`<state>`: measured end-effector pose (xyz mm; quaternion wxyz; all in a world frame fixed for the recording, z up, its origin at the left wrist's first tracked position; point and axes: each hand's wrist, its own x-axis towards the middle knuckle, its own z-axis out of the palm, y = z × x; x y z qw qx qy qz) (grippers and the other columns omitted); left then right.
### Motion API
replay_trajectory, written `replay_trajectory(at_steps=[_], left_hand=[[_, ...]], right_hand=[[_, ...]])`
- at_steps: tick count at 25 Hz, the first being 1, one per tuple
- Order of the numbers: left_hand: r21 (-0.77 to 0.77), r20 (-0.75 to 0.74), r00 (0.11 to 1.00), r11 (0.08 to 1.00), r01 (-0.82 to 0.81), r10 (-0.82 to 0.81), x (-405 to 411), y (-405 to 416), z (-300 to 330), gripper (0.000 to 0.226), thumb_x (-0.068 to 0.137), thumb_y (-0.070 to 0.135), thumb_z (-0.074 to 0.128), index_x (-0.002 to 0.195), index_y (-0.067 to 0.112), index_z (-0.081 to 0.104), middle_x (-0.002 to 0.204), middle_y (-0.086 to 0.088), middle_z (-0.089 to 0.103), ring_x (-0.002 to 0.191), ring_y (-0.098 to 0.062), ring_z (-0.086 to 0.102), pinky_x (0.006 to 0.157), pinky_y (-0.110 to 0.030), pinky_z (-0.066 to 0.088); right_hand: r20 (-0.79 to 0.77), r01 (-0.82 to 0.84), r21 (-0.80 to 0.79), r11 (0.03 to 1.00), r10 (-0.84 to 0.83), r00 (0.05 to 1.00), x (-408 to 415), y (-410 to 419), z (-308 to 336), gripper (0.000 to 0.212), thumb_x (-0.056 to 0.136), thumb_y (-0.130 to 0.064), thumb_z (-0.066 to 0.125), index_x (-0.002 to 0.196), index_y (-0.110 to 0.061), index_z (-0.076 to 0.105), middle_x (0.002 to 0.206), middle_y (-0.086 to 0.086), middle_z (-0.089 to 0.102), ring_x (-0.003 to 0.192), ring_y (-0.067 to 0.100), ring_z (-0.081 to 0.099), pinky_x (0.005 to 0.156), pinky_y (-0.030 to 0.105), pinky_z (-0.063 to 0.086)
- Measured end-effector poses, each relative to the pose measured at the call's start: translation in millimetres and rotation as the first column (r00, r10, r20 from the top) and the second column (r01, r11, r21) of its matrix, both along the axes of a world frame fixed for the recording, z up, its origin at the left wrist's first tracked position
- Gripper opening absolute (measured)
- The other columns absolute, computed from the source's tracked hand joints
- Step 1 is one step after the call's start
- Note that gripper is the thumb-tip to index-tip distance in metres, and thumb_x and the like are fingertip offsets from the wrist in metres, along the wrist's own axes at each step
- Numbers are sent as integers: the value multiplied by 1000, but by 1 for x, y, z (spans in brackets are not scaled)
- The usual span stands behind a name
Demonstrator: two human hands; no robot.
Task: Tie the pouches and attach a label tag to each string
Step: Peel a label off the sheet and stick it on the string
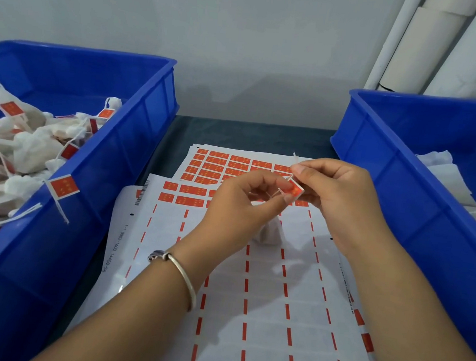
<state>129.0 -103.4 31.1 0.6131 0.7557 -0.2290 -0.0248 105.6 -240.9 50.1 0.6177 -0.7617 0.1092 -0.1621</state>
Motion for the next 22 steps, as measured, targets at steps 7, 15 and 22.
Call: replay_trajectory(at_steps=[7, 15, 22], left_hand=[[117, 164, 986, 993, -15, -4, -1, 3, -2, 13, 88, 36, 58, 84, 47, 56, 80, 27, 61, 88, 11, 53, 64, 1, 41], [-31, 6, 1000, 999, -15, 15, 5, 5, 1, 12, 88, 26, 58, 79, 34, 60, 70, 22, 66, 70, 5, 63, 58, -3, 44], [46, 78, 994, 996, -75, 71, 9, 9, 0, 15, 89, 26, 57, 78, 36, 54, 69, 19, 64, 72, 2, 62, 63, -4, 46]], right_hand=[[-9, 5, -20, 1000, -5, 1000, 0, 1, -2, 7, 86, -22, 66, 83, -26, 70, 83, -4, 71, 79, 14, 70, 79, 37, 59], [65, -175, -55, 983, 178, 982, -5, 3, 1, 16, 82, -20, 70, 91, -34, 69, 85, -10, 71, 87, 12, 68, 80, 31, 57], [66, -177, -77, 981, 182, 981, -4, 3, -1, 42, 77, -13, 75, 107, -34, 55, 80, -8, 72, 77, 6, 70, 66, 11, 52]])
